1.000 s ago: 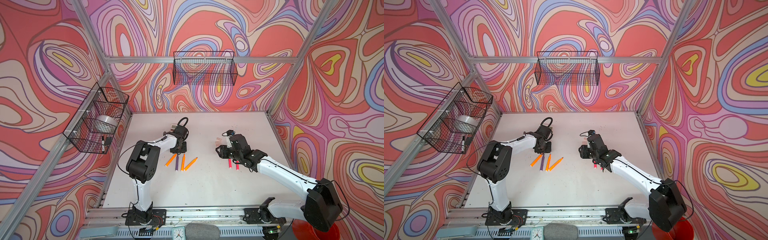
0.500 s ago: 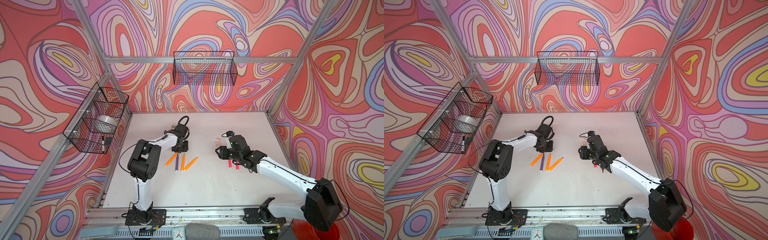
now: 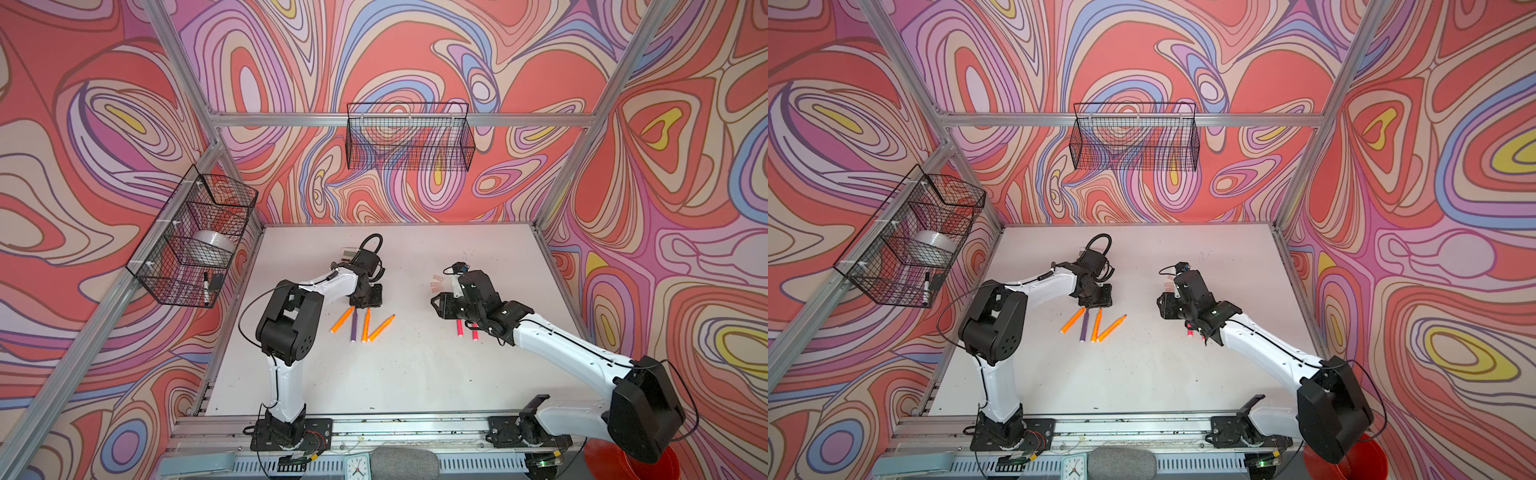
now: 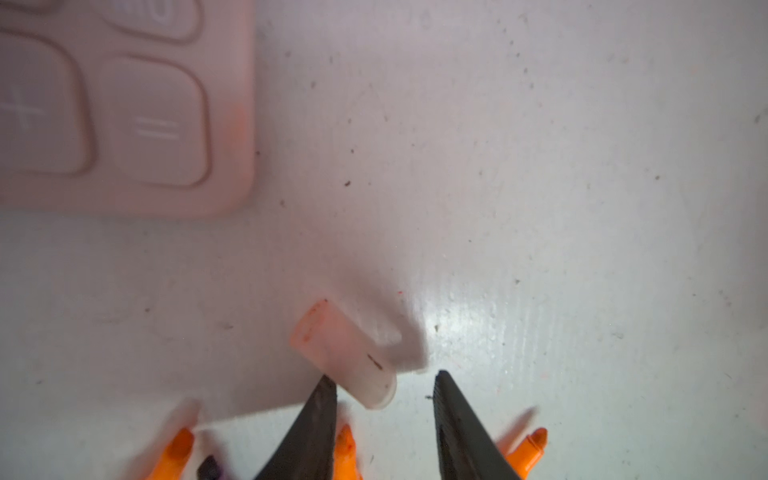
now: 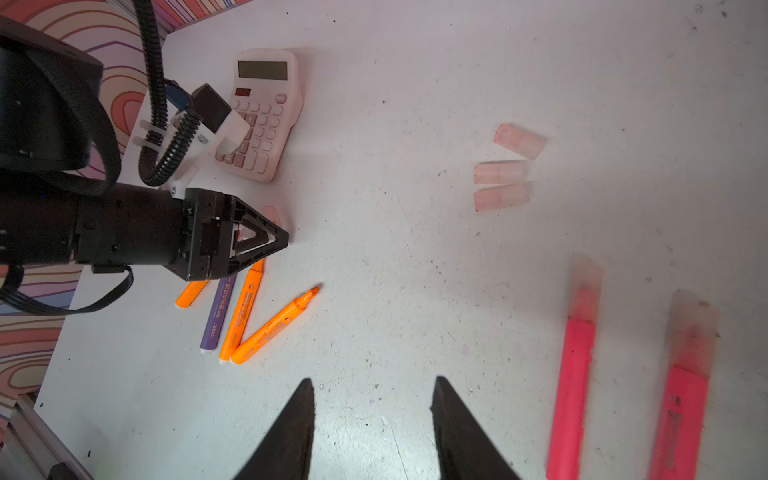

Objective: Insert the pens into the pen caps

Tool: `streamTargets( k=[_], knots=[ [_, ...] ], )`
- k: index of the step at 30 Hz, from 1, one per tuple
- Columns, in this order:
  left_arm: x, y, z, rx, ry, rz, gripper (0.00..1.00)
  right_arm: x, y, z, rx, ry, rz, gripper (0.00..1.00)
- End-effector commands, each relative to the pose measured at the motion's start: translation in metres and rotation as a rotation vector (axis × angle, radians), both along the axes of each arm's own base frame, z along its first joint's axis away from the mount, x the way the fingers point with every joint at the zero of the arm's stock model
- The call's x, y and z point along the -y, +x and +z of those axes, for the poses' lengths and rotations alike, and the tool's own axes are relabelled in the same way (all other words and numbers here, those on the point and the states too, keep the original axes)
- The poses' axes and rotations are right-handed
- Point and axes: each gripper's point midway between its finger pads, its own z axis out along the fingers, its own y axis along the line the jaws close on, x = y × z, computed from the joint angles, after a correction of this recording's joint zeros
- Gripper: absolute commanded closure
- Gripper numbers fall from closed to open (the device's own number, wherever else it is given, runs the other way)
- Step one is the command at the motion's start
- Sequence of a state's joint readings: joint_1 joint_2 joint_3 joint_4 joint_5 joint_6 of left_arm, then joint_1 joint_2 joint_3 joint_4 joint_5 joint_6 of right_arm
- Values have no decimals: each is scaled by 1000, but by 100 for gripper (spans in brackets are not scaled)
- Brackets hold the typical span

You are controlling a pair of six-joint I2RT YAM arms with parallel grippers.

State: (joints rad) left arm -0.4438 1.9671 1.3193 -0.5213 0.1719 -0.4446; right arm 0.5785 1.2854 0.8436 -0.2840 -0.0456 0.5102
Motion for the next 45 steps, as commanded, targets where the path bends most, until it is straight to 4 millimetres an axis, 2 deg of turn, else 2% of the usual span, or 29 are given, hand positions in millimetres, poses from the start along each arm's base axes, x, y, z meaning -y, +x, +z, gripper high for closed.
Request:
streamTargets(
  k=[1, 9, 14, 17, 20, 24, 26, 29, 33, 36, 40, 45],
  knots=[
    [4, -24, -14, -93, -4, -38, 59, 1, -4, -2, 2, -10, 9, 53],
    [32, -8, -21, -109, -85, -39, 58, -2, -4, 2, 12, 16, 12, 53],
    [22, 7, -16, -64, -8, -14, 55, 2, -8, 4, 15, 13, 11, 53],
    [25, 11, -13, -59, -15, -14, 54, 3, -9, 4, 15, 12, 11, 53],
    [29, 11, 1, -29, -48, -37, 49, 5, -11, 4, 16, 11, 9, 53],
    [35, -5, 41, 73, -85, -86, 40, 7, -12, 8, 26, 9, 2, 53],
    [33, -20, 64, 141, -51, -113, 35, 9, -13, 11, 34, 12, -2, 52],
    [32, -52, 78, 185, 17, -164, 30, 11, -15, 13, 48, 21, -7, 52],
    [34, -95, 65, 171, 82, -236, 31, 13, -18, 16, 71, 40, -15, 51],
    [29, -112, 49, 149, 153, -263, 31, 15, -20, 14, 79, 49, -20, 51],
    [19, -113, 31, 126, 228, -279, 32, 18, -23, 10, 77, 46, -23, 51],
    [17, -109, 13, 98, 292, -326, 33, 23, -28, 4, 72, 36, -30, 50]
  ],
)
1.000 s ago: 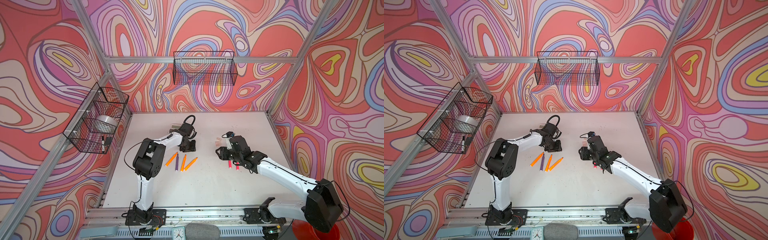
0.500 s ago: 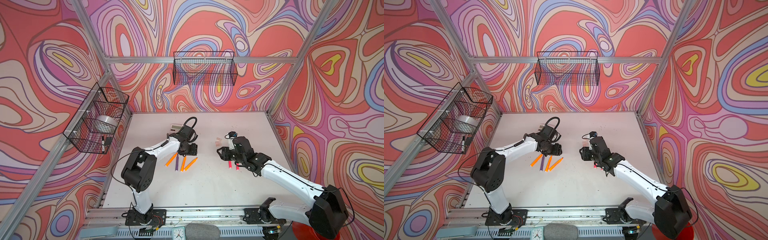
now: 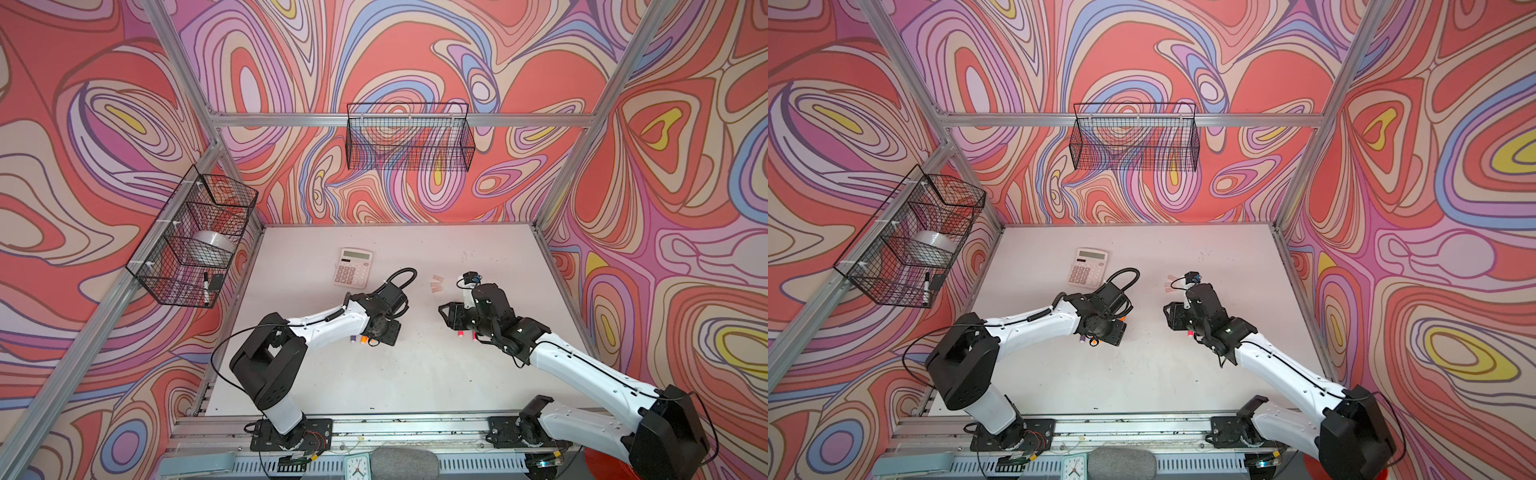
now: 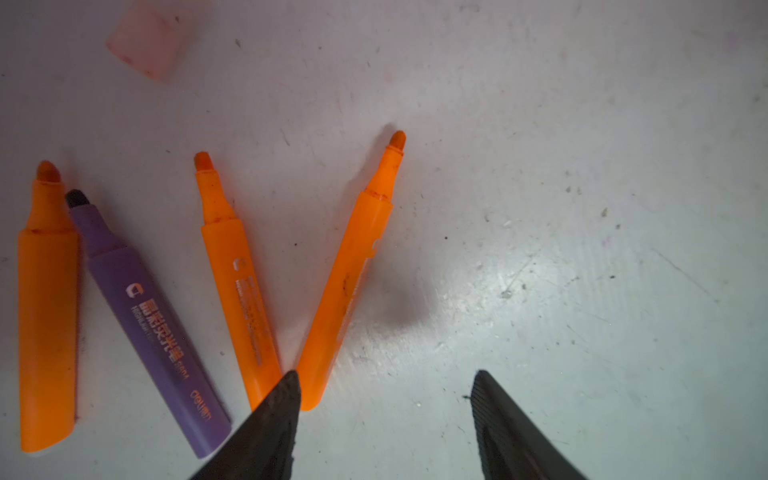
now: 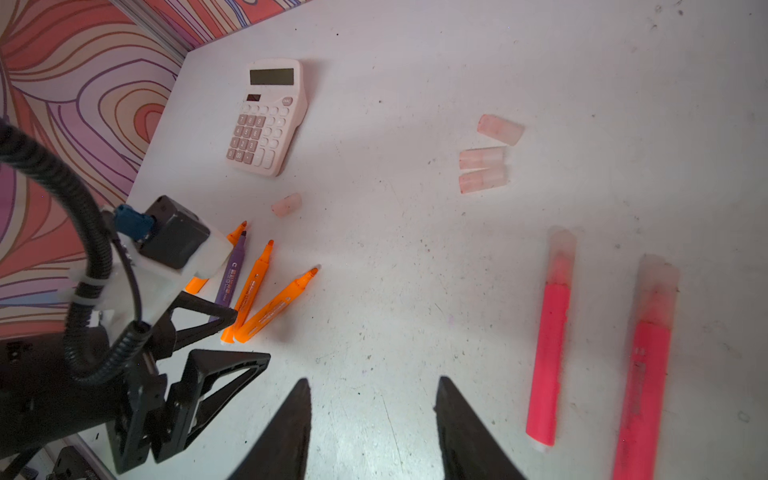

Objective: Insert the pens into the pen caps
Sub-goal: 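Close the left gripper on an orange marker and lift it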

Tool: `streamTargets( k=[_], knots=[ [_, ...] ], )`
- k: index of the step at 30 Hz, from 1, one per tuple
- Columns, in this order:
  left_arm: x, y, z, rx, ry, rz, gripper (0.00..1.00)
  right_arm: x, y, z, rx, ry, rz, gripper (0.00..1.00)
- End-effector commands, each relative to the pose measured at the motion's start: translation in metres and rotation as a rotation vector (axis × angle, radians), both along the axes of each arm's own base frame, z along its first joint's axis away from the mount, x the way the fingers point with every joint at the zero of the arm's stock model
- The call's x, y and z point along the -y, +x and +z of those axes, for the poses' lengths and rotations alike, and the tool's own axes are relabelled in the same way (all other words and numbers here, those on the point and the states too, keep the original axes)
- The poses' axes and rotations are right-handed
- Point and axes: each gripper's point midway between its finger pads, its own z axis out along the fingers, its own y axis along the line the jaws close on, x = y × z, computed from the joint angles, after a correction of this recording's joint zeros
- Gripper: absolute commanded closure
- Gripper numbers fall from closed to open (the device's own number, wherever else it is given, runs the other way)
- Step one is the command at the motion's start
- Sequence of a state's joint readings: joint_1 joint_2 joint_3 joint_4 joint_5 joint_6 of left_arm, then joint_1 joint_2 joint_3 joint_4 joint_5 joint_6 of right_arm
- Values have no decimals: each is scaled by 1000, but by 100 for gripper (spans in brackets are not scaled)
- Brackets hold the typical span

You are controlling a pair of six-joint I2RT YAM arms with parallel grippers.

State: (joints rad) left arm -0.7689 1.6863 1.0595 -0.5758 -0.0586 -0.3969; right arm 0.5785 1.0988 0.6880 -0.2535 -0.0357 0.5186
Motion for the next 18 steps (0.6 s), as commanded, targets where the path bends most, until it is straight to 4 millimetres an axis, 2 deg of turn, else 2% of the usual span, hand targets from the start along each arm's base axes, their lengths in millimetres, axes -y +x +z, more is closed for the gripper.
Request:
streamTargets(
  k=[1, 4, 8, 18],
  knots=[
    [-11, 4, -13, -6, 97, -22, 34, 3, -1, 2, 19, 2, -17, 50],
    [-9, 4, -24, -38, 114, -33, 36, 3, -1, 1, 18, 1, -17, 50],
    [-9, 6, -28, -46, 132, -38, 36, 0, 1, 1, 15, 6, -8, 50],
    [-15, 2, -31, -56, 157, -46, 60, -4, 1, 3, 8, 28, -2, 50]
  ],
)
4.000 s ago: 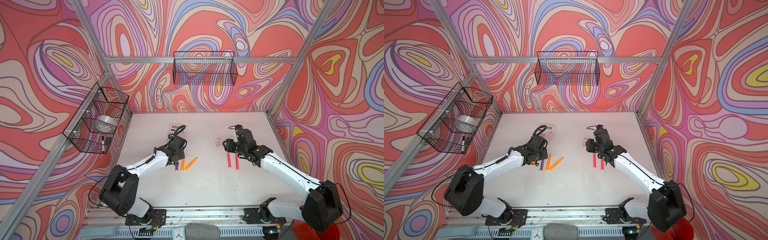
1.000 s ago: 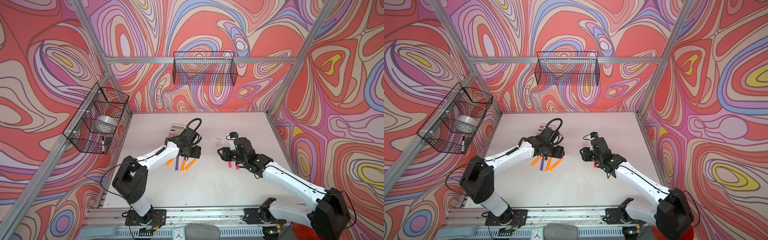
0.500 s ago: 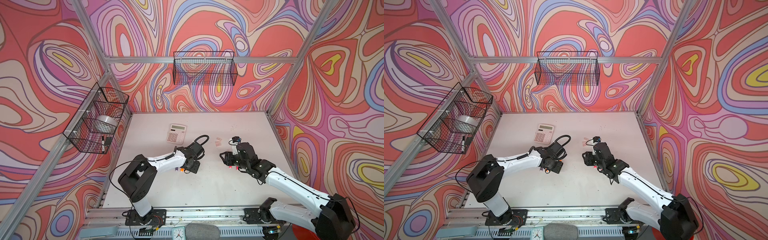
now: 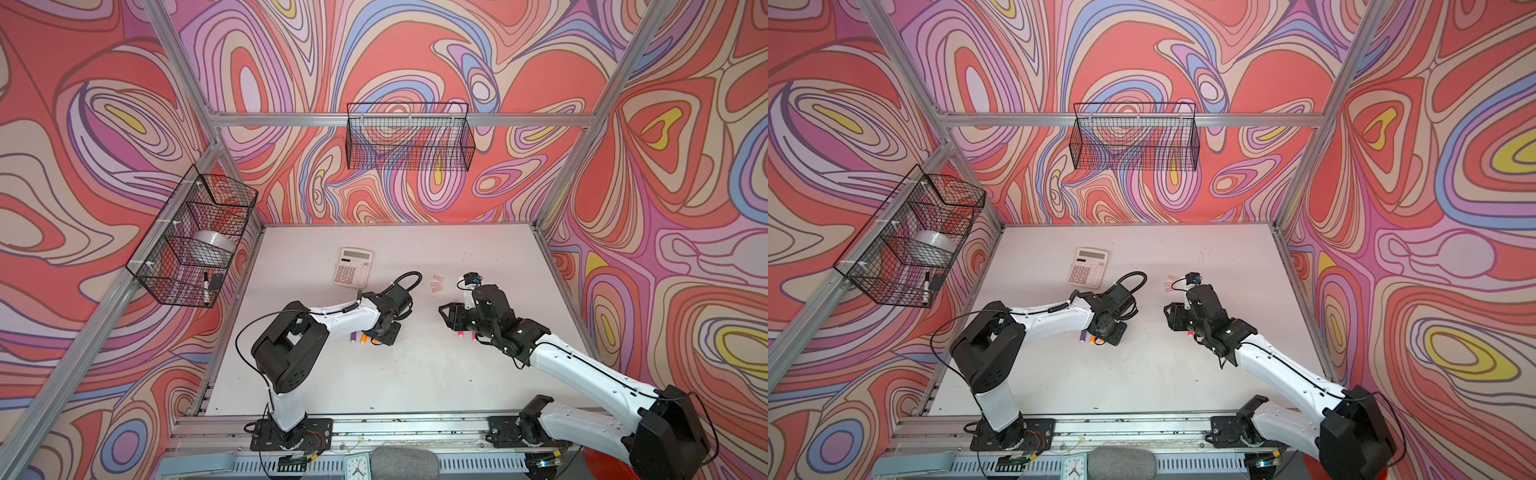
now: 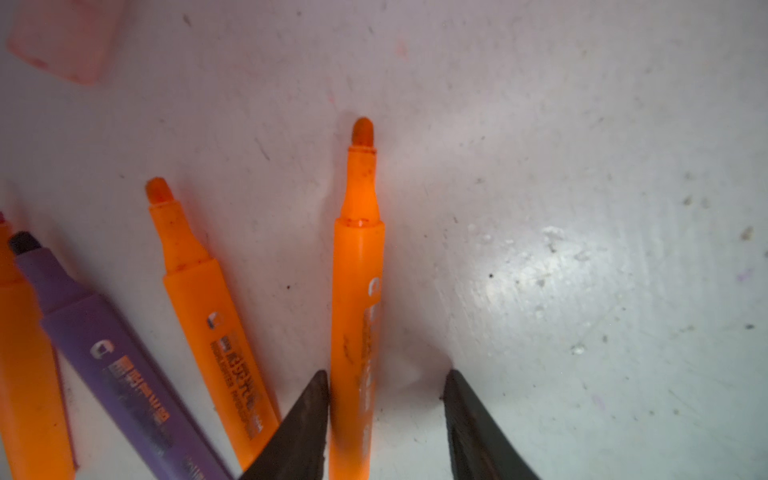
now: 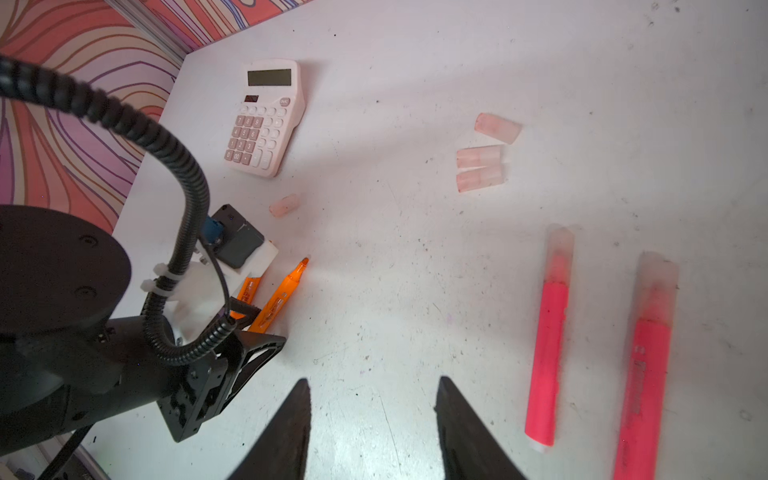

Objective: Insert the pens into the pen caps
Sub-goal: 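Close the left gripper on an orange marker and lift it, then raise the orange marker upright with the left gripper while the right gripper approaches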

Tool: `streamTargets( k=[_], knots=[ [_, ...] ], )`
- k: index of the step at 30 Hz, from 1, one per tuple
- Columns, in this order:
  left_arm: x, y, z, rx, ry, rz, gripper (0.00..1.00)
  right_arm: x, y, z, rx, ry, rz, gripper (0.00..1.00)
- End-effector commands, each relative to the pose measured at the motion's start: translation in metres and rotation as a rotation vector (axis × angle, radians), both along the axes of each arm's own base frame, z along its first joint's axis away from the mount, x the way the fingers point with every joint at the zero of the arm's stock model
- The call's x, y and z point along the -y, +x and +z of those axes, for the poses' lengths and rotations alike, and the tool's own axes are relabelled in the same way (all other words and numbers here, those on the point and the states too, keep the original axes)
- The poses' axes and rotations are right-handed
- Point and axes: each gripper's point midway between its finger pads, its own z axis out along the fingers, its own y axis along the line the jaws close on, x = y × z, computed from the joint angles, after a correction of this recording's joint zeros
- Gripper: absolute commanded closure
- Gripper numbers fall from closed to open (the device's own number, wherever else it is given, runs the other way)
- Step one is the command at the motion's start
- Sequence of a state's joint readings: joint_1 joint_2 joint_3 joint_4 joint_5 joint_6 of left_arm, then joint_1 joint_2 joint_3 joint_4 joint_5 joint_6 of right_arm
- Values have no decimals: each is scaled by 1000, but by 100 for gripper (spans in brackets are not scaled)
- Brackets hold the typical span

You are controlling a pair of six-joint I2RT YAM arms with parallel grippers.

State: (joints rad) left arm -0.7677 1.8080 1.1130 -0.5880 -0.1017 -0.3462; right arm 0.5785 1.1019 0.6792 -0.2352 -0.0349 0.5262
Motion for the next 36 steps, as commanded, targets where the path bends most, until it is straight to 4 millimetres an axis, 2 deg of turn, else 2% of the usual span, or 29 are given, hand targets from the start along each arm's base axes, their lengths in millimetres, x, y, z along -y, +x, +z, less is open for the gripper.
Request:
streamTargets(
  k=[1, 5, 8, 10, 13, 16, 21, 24, 26, 31, 36],
  knots=[
    [-13, -8, -6, -33, 61, -6, 63, -4, 1, 5, 9, 23, 1, 51],
    [-14, -9, -7, -36, 64, -2, 73, -9, 2, 15, 40, 88, 1, 51],
    [-12, -8, -6, -29, 49, -2, 78, -15, 5, 34, 85, 184, -10, 50],
    [-10, -7, -5, -28, 38, 0, 83, -14, 8, 48, 101, 233, -39, 45],
    [-3, -2, 6, -4, -5, 14, 88, -16, 13, 72, 115, 298, -71, 40],
    [12, 7, 38, 51, -105, 32, 93, -25, 17, 95, 120, 353, -58, 39],
    [38, 35, 130, 299, -375, 73, 93, -26, 27, 119, 197, 440, -84, 40],
    [53, 44, 161, 388, -508, 60, 97, -27, 28, 115, 215, 513, -99, 40],
    [60, 48, 167, 432, -553, 42, 99, -33, 28, 110, 227, 551, -74, 42],
    [70, 43, 155, 497, -613, -90, 100, -53, 26, 98, 222, 556, 41, 47],
    [83, 33, 157, 455, -675, -149, 100, -62, 23, 92, 217, 569, 100, 51]
  ],
)
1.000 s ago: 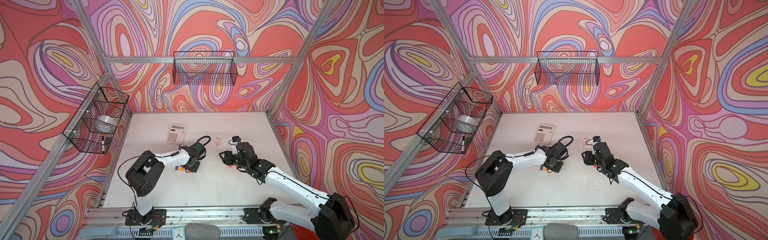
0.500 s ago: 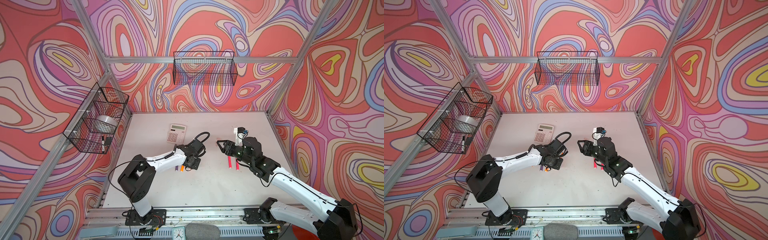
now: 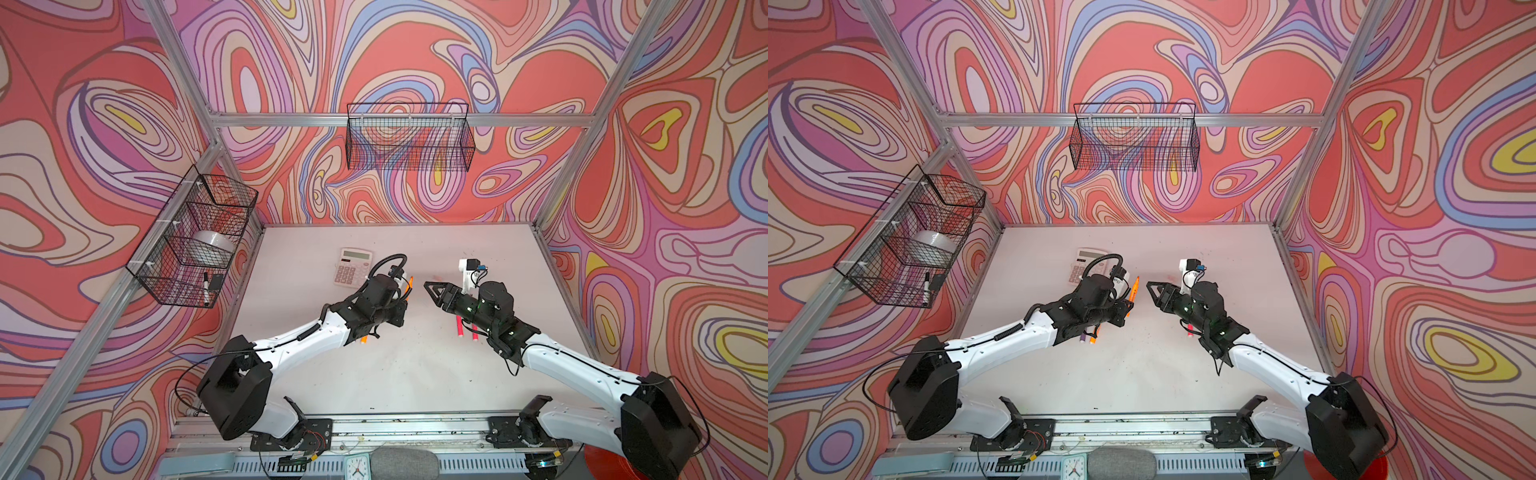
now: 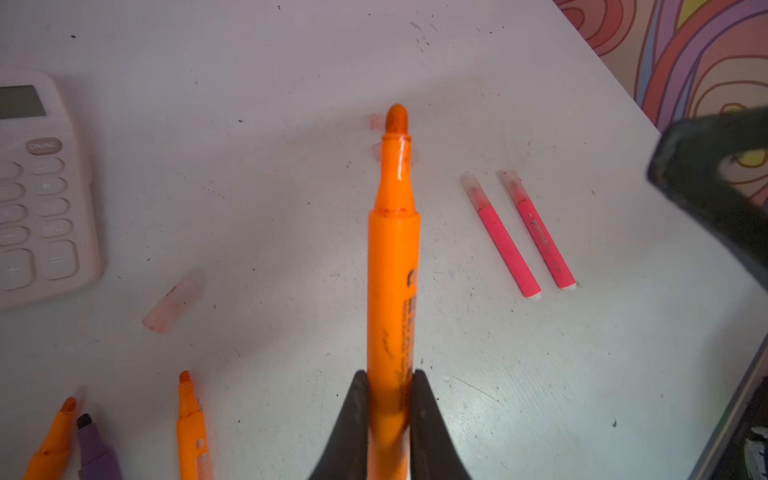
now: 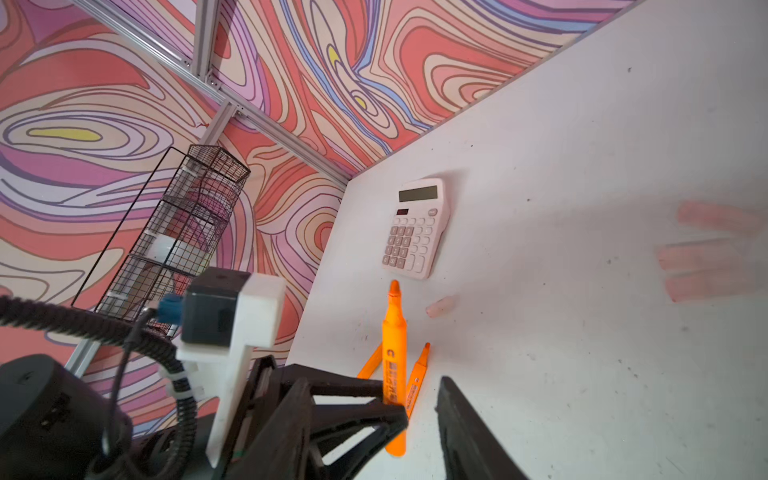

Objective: Insert the pens into the pen caps
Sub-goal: 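Raise the orange marker upright with the left gripper while the right gripper approaches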

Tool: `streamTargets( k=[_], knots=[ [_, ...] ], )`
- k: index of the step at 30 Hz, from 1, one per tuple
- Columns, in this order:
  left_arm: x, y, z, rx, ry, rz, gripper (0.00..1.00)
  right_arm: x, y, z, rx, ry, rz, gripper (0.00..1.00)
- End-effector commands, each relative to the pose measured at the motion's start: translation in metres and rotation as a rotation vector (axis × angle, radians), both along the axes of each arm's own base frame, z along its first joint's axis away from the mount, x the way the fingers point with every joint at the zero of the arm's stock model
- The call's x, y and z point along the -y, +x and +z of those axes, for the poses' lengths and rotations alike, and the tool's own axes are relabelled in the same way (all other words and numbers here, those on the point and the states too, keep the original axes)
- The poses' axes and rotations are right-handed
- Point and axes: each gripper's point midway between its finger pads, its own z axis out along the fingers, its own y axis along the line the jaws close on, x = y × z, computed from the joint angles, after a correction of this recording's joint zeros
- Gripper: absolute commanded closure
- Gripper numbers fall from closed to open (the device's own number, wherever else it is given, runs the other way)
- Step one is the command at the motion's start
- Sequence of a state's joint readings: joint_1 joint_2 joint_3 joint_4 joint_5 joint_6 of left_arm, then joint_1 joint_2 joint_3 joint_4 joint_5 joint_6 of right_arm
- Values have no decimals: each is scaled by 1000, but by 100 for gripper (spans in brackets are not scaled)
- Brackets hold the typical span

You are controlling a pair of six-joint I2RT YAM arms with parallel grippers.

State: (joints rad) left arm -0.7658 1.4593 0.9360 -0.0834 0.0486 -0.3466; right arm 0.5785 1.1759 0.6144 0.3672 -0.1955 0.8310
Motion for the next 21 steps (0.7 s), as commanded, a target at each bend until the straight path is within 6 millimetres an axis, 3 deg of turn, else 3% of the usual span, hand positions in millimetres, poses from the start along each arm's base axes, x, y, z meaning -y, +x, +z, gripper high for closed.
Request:
streamTargets(
  k=[1, 14, 21],
  knots=[
    [20, 3, 30, 76, -107, -74, 100, -12, -7, 13, 64, 42, 77, 52],
    [26, -15, 43, 70, -178, -152, 100, -32, -2, -13, 2, 1, 128, 58],
    [32, -21, 45, 55, -200, -197, 100, -33, 3, -11, 34, -51, 130, 61]
  ],
)
